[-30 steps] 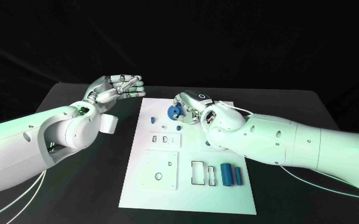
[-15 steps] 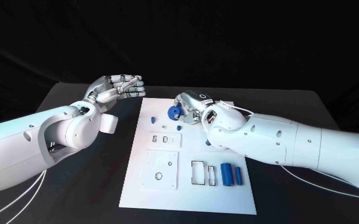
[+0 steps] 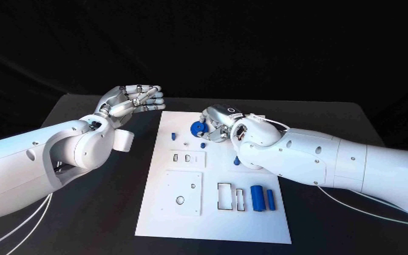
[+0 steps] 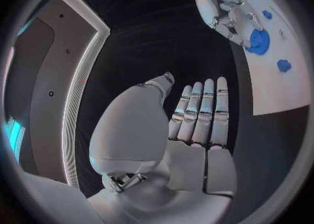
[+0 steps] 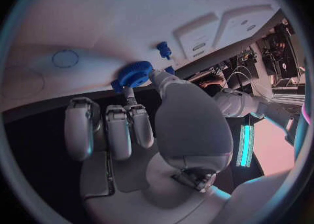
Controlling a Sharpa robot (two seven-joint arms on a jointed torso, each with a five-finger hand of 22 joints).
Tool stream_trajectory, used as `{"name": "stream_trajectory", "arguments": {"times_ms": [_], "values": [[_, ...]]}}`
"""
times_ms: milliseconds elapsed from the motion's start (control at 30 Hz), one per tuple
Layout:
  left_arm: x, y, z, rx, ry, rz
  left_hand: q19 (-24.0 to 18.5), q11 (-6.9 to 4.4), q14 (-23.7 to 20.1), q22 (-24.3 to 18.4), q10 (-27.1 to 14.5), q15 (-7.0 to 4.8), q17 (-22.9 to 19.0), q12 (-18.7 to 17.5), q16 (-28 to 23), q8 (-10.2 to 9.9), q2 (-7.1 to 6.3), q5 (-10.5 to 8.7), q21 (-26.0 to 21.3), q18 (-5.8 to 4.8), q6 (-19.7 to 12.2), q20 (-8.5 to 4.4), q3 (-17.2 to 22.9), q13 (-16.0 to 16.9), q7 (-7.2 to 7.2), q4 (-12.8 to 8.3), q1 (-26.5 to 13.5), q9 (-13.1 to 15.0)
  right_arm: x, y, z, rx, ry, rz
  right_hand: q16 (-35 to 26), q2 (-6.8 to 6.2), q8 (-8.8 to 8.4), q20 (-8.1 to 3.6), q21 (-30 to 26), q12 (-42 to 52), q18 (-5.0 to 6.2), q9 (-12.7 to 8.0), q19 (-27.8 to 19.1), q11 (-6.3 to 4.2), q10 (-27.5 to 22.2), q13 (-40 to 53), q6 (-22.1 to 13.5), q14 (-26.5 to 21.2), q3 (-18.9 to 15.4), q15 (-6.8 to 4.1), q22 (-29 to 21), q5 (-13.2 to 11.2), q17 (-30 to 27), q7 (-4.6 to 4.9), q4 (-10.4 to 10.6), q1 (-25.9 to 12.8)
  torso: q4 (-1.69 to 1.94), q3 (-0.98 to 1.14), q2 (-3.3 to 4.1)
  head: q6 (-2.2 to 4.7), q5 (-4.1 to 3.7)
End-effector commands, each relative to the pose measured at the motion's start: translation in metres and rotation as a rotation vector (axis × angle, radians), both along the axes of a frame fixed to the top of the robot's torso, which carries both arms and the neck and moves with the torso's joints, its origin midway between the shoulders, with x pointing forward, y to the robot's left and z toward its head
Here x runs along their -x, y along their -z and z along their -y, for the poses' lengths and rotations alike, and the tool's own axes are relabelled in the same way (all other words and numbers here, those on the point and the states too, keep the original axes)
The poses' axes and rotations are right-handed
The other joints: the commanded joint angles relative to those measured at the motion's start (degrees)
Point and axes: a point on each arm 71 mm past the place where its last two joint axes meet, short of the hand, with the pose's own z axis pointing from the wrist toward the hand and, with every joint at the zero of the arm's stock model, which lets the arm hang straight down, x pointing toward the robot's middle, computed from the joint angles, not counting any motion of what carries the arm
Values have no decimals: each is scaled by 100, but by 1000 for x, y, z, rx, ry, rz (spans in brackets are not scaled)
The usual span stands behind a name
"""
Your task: Assemble the parts on the task board
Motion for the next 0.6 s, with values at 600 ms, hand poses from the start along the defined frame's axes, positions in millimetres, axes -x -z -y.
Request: {"name": "stream_trajectory", "arguments": {"times_ms": [600], "values": [[0, -1, -1, 4, 8, 6, 17, 20, 18, -3, -46, -7, -10, -7, -37, -41, 34, 20, -23, 35, -63, 7, -7, 0, 203, -37, 2, -10, 11, -17, 35, -121, 35, 53, 24, 57, -90, 44, 8, 17, -7, 0, 39, 27, 225, 1031, 90, 560, 169, 24, 449, 429, 1347, -26, -110, 31, -16, 12, -14, 28, 2]]}}
